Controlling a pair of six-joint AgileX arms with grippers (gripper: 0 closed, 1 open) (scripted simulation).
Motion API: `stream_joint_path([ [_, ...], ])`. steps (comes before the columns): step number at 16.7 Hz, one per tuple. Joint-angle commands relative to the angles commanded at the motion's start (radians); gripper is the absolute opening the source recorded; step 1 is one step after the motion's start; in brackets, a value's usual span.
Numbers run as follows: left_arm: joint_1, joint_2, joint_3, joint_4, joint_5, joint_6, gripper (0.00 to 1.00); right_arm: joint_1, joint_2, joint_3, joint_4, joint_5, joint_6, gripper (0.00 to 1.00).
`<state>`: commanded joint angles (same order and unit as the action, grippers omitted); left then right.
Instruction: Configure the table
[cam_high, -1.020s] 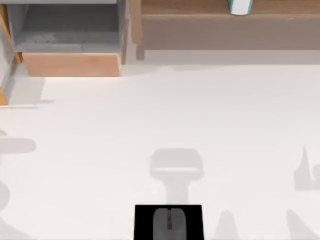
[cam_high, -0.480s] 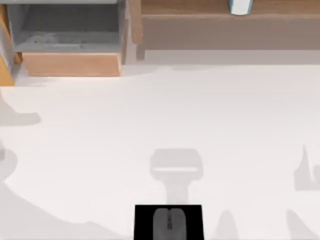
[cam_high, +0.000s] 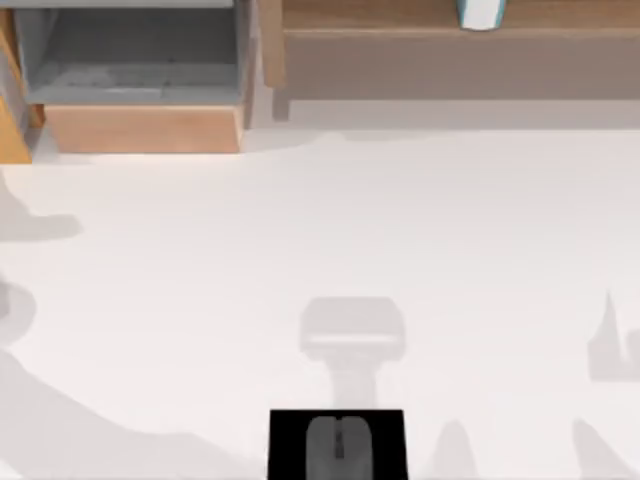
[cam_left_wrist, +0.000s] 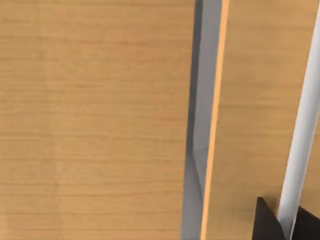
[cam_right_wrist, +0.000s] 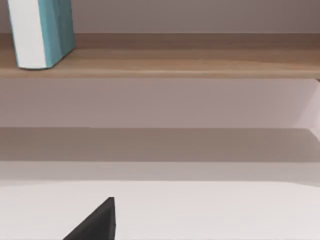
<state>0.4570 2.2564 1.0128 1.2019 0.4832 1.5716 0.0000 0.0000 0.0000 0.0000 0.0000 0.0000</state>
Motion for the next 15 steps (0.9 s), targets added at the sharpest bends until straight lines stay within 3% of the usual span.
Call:
stream_joint_path([
  [6,-0.056,0.095,0.221,-0.112,-0.048,0.001,0.00,0.000,0.000,0.000,0.000,0.000,0.000,1.00],
  [11,-0.063,0.105,0.241,-0.127,-0.054,-0.001,0.00,0.000,0.000,0.000,0.000,0.000,0.000,1.00],
  [15,-0.063,0.105,0.241,-0.127,-0.054,-0.001,0.30,0.000,0.000,0.000,0.000,0.000,0.000,1.00],
])
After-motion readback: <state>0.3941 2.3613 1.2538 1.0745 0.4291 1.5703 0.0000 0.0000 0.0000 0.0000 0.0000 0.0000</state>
